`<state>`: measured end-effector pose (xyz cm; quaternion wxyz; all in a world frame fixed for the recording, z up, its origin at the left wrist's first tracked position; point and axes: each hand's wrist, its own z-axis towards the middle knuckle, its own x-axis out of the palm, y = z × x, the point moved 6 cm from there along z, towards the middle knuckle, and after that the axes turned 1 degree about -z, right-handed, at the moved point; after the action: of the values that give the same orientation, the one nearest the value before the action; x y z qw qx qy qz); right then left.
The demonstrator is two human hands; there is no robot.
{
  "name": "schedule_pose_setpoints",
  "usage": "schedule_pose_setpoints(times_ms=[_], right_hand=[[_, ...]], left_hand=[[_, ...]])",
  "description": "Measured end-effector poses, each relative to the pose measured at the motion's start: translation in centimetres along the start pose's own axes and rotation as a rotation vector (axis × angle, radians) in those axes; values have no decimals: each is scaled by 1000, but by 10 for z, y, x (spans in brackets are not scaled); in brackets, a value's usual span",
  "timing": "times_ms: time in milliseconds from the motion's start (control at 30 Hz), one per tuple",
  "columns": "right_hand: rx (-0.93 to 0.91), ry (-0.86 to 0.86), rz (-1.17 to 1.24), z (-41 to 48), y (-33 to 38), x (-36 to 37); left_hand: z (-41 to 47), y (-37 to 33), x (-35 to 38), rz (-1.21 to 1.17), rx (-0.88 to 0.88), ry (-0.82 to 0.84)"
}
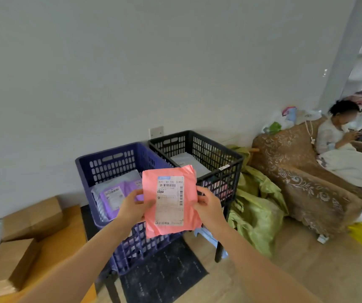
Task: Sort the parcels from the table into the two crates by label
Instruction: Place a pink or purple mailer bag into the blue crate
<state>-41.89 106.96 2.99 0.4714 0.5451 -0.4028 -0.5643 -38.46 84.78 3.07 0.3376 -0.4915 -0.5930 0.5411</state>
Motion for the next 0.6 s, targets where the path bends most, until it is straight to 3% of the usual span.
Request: schedule_pose_setpoints(times_ms=[300,600], right_hand=[[-37,-115,-130,117,20,-67],[-79,-118,-144,228,16,-100]], left_hand=[[102,-64,87,-21,114,100],[195,-98,148,-11,157,110]])
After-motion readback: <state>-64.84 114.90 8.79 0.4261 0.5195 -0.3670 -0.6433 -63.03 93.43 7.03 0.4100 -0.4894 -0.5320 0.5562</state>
